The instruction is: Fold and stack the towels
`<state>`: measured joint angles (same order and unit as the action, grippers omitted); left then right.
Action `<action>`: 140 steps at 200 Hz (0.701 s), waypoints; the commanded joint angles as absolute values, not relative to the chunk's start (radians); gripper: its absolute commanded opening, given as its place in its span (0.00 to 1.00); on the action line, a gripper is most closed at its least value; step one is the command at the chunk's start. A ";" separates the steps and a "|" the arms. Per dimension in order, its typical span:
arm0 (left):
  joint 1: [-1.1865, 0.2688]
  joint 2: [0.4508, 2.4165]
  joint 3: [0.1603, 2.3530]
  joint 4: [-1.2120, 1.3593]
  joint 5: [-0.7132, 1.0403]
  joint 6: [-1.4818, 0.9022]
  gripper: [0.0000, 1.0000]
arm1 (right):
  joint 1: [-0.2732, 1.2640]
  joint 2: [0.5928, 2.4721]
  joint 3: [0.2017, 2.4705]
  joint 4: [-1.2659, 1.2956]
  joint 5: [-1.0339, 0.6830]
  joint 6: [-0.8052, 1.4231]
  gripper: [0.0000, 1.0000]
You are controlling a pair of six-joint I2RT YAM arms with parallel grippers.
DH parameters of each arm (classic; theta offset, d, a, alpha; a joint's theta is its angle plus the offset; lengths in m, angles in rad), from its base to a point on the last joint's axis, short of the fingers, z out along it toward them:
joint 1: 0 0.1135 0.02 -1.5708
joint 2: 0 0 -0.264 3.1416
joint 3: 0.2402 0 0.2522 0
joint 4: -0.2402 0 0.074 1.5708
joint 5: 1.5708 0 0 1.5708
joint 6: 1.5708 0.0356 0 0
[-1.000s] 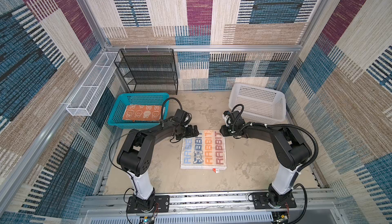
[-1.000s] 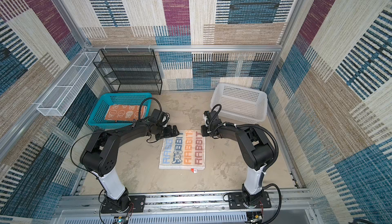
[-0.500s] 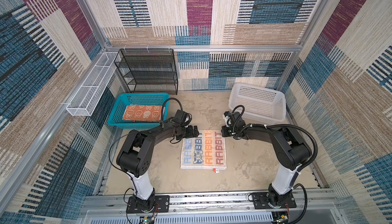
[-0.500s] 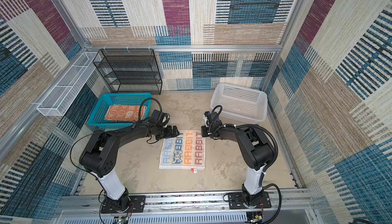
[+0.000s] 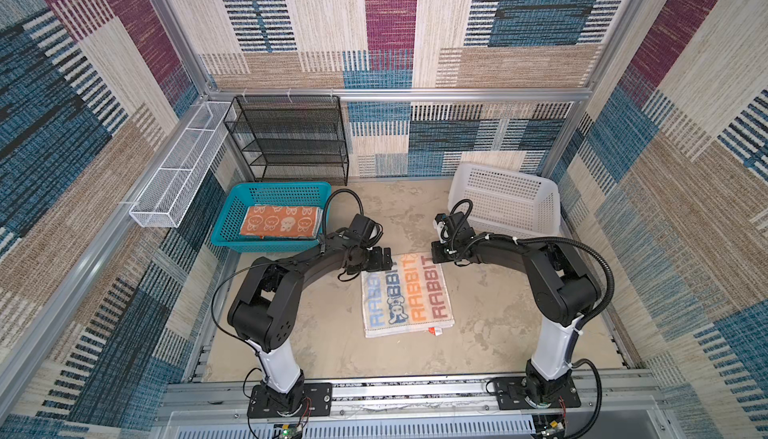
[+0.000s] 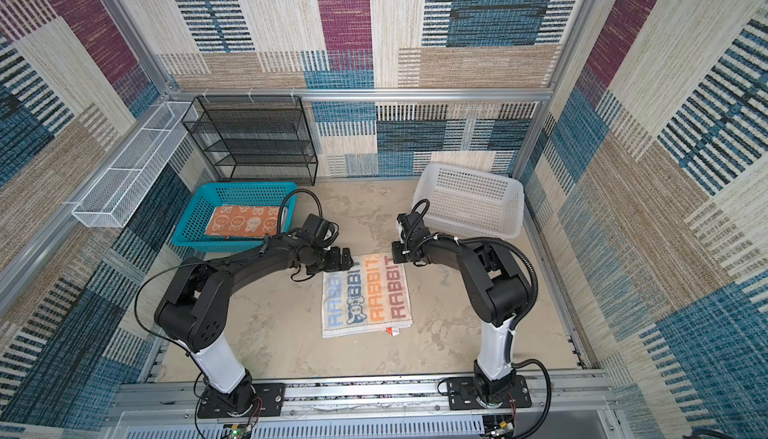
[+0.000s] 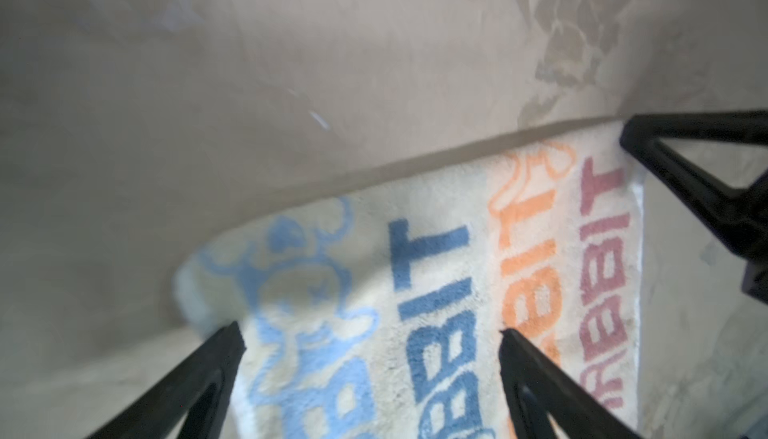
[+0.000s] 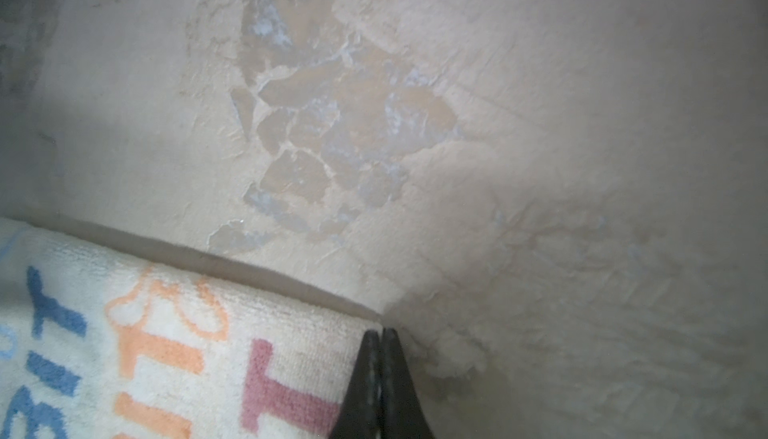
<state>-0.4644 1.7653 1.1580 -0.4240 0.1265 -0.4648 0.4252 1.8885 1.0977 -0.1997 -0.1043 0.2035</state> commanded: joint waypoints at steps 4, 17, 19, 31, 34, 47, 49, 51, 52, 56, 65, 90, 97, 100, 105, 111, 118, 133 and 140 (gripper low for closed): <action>-0.444 1.786 1.208 -0.559 -0.014 -0.390 0.99 | 0.425 1.891 1.112 -0.252 -0.070 0.178 0.00; -0.432 1.807 1.210 -0.553 -0.007 -0.386 0.99 | 0.425 1.891 1.117 -0.255 -0.073 0.177 0.00; -0.431 1.810 1.209 -0.553 -0.005 -0.385 0.99 | 0.425 1.891 1.117 -0.256 -0.073 0.176 0.00; -0.428 1.818 1.198 -0.544 -0.002 -0.383 1.00 | 0.425 1.890 1.119 -0.257 -0.074 0.174 0.00; -0.427 1.819 1.193 -0.540 0.000 -0.383 0.99 | 0.425 1.889 1.117 -0.257 -0.074 0.173 0.00; -0.422 1.820 1.175 -0.525 0.003 -0.380 0.96 | 0.424 1.888 1.117 -0.258 -0.072 0.170 0.00; -0.422 1.821 1.172 -0.522 0.001 -0.380 0.96 | 0.425 1.888 1.117 -0.259 -0.073 0.170 0.00; -0.420 1.819 1.170 -0.519 0.001 -0.379 0.96 | 0.425 1.888 1.117 -0.258 -0.073 0.170 0.00; -0.420 1.819 1.169 -0.518 0.001 -0.380 0.96 | 0.425 1.888 1.117 -0.259 -0.074 0.169 0.00; -0.417 1.820 1.164 -0.511 0.001 -0.379 0.95 | 0.424 1.888 1.116 -0.258 -0.076 0.169 0.00; -0.409 1.825 1.155 -0.496 0.004 -0.379 0.94 | 0.423 1.888 1.115 -0.256 -0.082 0.169 0.00; -0.395 1.855 1.159 -0.465 0.029 -0.376 0.88 | 0.424 1.891 1.117 -0.254 -0.091 0.170 0.00; -0.396 1.861 1.163 -0.459 0.033 -0.376 0.85 | 0.423 1.891 1.117 -0.255 -0.091 0.169 0.00; -0.396 1.863 1.163 -0.454 0.033 -0.376 0.85 | 0.425 1.891 1.116 -0.255 -0.091 0.169 0.00; -0.394 1.864 1.161 -0.448 0.036 -0.373 0.84 | 0.425 1.891 1.115 -0.254 -0.091 0.169 0.00; -0.394 1.865 1.161 -0.436 0.036 -0.374 0.83 | 0.423 1.890 1.114 -0.254 -0.091 0.168 0.00; -0.394 1.866 1.161 -0.424 0.038 -0.373 0.81 | 0.424 1.890 1.112 -0.252 -0.091 0.169 0.00; -0.394 1.877 1.168 -0.413 0.037 -0.360 0.77 | 0.424 1.891 1.114 -0.254 -0.092 0.168 0.00; -0.394 1.883 1.173 -0.415 0.038 -0.355 0.75 | 0.424 1.893 1.114 -0.256 -0.092 0.167 0.00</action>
